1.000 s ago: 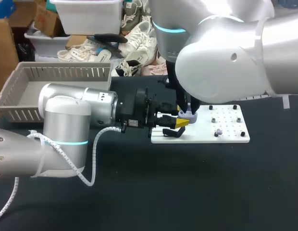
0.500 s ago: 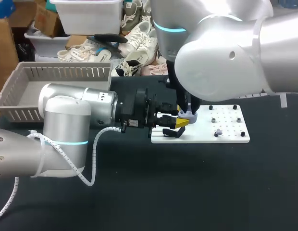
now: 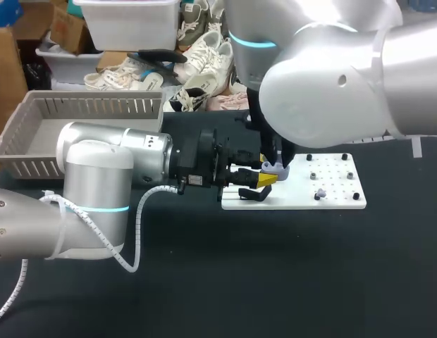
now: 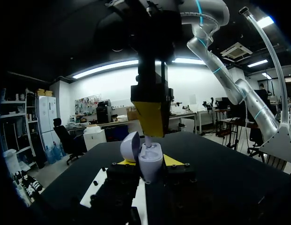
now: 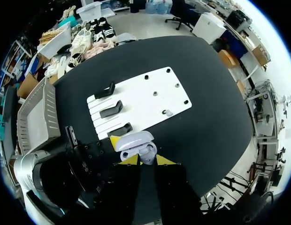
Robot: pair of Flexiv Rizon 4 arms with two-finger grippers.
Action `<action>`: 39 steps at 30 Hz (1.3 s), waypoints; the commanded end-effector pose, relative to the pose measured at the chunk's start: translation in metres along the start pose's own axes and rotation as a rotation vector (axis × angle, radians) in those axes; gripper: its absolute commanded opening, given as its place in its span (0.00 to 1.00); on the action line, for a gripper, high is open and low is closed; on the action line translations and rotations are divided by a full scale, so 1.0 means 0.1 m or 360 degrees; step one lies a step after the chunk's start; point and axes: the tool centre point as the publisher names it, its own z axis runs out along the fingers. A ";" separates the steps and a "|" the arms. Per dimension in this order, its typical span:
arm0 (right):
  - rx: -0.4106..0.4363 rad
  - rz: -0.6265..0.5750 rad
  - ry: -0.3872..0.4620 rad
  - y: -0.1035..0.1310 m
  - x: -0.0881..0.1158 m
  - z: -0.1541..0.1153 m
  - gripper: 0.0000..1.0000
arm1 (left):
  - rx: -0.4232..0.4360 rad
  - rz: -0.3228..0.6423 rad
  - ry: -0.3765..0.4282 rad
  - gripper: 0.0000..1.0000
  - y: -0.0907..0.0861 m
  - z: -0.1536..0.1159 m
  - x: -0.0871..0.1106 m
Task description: Pick up each earbud case from the left stands, insert the matching earbuds, close the lid, and place the case in the box.
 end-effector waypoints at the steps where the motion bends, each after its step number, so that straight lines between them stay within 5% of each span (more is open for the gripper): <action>1: 0.0005 0.0004 0.0003 0.00 0.00 0.02 0.00 | -0.0006 0.0002 -0.0003 0.00 -0.01 0.00 0.00; 26: 0.0025 0.0012 0.0028 0.01 -0.01 0.11 0.00 | -0.0006 0.0002 -0.0003 0.00 -0.01 0.00 0.00; 29: 0.0023 0.0014 0.0027 0.01 -0.01 0.11 0.27 | -0.0006 0.0002 -0.0003 0.00 -0.01 0.00 0.00; 34: 0.0007 0.0017 0.0022 0.00 0.00 0.07 0.39 | -0.0006 0.0002 -0.0003 0.00 -0.01 0.00 0.00; 39: -0.0038 0.0026 -0.0036 -0.04 0.04 -0.07 0.40 | -0.0006 0.0002 -0.0003 0.00 -0.01 0.00 0.00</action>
